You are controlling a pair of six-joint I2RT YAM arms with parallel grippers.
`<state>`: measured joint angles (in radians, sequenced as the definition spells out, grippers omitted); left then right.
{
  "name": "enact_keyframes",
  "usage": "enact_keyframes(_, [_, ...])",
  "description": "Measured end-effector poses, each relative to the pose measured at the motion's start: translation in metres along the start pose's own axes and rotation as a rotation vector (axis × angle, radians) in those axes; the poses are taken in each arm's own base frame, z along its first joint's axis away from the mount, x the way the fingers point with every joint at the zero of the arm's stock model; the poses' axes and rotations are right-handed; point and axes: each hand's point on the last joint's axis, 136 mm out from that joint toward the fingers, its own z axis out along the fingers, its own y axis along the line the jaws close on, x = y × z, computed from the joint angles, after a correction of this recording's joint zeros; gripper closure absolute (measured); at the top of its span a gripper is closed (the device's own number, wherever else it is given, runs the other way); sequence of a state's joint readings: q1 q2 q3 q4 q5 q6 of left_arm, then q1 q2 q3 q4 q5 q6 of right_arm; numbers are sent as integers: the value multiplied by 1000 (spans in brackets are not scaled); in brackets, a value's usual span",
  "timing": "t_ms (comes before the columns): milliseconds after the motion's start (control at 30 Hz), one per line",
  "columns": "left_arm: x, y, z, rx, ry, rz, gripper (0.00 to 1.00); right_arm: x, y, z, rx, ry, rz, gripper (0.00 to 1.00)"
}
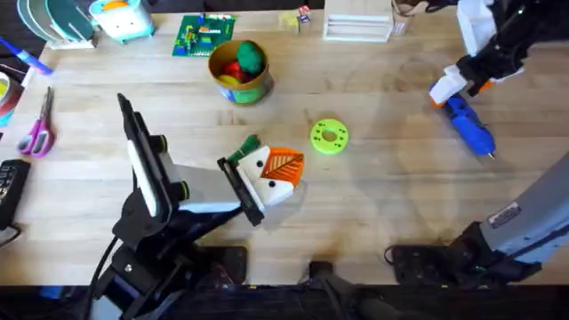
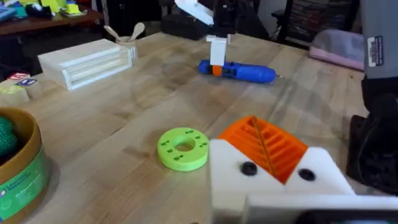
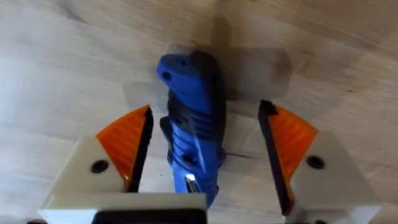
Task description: Pick up the gripper from the table and insert it into the empty holder that is missing its gripper. Then pick up a screw, insert it into the mounting hole, and use the screwdriver to tighten it. Finally, clean up the table by picking up the vegetable and placing it into the bucket.
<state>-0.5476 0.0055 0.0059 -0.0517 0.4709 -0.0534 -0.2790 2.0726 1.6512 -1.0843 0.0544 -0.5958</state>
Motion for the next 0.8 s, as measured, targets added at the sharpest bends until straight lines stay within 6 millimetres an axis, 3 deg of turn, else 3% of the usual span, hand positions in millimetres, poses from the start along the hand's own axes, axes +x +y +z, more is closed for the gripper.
enact_keyframes(133, [0, 0, 0, 0, 0, 0, 985, -1, -1, 18, -14, 29, -4, 16])
enact_keyframes(400, [0, 0, 0, 0, -1, 0, 985, 1, 0, 17, -18, 36, -5, 27])
enact_keyframes(500, [0, 0, 0, 0, 0, 0, 985, 3, 0, 17, -19, 42, -6, 84])
enact_keyframes(533, [0, 0, 0, 0, 0, 0, 985, 3, 0, 17, -19, 44, -7, 130])
enact_keyframes(600, [0, 0, 0, 0, 0, 0, 985, 5, -1, 17, -20, 49, -7, 384])
enact_keyframes(767, [0, 0, 0, -1, 0, 0, 985, 11, 2, 16, -37, 74, -7, 690])
enact_keyframes(800, [0, 0, 0, 0, 0, 0, 985, 13, 4, 16, -43, 82, -10, 790])
